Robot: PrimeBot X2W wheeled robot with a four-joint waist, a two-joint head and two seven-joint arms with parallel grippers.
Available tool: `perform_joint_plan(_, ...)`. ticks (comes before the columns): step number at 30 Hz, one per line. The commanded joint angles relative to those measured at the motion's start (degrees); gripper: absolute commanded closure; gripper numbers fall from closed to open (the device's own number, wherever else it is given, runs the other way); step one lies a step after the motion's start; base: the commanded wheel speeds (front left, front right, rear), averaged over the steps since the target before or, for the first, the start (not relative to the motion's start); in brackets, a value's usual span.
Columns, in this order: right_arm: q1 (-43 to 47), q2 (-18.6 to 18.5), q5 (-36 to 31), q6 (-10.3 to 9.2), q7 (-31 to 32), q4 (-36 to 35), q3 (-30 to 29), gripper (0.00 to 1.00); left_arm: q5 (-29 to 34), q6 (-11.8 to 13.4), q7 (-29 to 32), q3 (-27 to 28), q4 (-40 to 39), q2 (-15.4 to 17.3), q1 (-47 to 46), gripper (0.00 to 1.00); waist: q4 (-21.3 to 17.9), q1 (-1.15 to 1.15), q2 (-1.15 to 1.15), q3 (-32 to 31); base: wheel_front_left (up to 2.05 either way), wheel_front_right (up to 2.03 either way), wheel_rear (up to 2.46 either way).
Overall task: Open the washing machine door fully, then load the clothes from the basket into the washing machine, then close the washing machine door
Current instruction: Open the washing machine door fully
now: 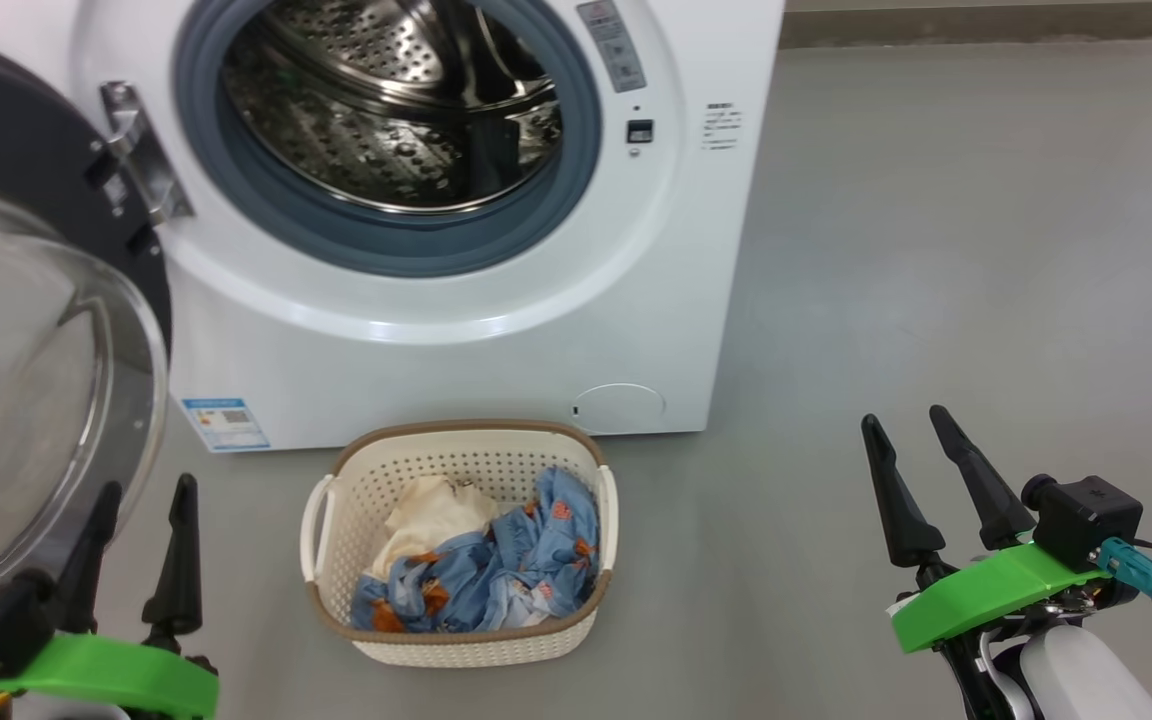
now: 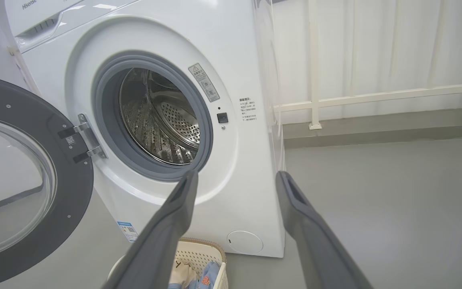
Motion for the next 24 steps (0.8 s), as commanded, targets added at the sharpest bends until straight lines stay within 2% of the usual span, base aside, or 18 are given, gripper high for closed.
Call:
perform_joint_plan(1, -0.34, -0.55, -0.78, 0.43, -0.6, -1.67, 0.84, 0.0, 0.99, 0.72, -0.6, 2.44, -1.88, 1.76, -0.49, 0.0, -1.47, 0.0, 0.0, -0.11, 0.0, 0.0, 0.0)
perform_joint_plan(10, -0.14, -0.72, -1.63, 0.43, -0.6, -2.05, -0.19, 0.0, 2.12, 1.37, -0.6, 3.38, -5.23, 1.04, 2.68, 0.0, -3.18, 0.0, 0.0, 0.26, 0.0, 0.0, 0.0)
perform_joint_plan(24, -0.31, -0.72, -2.47, 0.43, -0.6, -2.08, -1.02, 0.0, 3.42, 1.34, -0.6, 3.74, -5.95, 0.59, 3.49, 0.0, -2.86, 0.0, 0.0, 0.98, 0.0, 0.0, 0.0)
